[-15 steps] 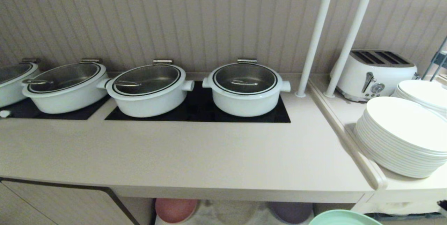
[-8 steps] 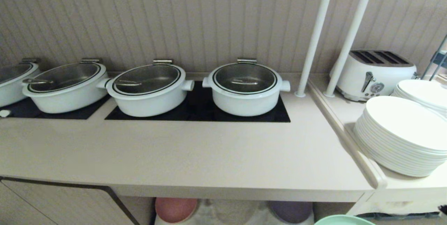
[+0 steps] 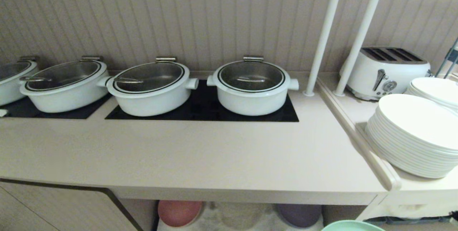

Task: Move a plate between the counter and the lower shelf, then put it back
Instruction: Put the plate in the cupboard

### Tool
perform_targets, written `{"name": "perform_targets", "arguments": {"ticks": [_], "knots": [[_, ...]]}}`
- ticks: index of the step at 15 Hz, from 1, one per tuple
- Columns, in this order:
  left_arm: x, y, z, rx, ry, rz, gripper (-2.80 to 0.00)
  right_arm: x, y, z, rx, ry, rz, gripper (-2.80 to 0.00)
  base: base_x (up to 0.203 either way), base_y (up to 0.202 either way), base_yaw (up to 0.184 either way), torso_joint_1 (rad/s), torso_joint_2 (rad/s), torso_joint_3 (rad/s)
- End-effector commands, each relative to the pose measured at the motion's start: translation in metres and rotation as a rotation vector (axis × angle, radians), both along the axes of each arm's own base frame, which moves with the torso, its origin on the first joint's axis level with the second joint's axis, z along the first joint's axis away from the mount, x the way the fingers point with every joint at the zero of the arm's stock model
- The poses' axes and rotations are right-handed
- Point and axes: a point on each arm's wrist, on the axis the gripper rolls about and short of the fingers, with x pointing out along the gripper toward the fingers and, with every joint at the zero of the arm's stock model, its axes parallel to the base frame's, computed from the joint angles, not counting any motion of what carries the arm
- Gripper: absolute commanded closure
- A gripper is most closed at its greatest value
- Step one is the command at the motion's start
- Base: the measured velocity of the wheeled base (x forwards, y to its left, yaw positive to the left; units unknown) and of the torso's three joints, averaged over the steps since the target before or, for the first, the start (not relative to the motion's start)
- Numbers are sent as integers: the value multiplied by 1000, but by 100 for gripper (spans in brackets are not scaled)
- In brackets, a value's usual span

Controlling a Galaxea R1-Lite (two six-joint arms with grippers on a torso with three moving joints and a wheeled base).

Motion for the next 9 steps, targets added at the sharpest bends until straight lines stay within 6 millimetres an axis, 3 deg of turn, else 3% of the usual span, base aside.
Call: {"name": "perform_targets", "arguments": {"ticks": [1,9], "knots": [[0,0,0,0,-1,0,0,0,0,0,1,3,-2,0,0,0,0,-136,287,137],[0,0,0,0,-1,0,0,-4,-1,-2,1,0,0,0,0,0,0,-140,301,156]]}}
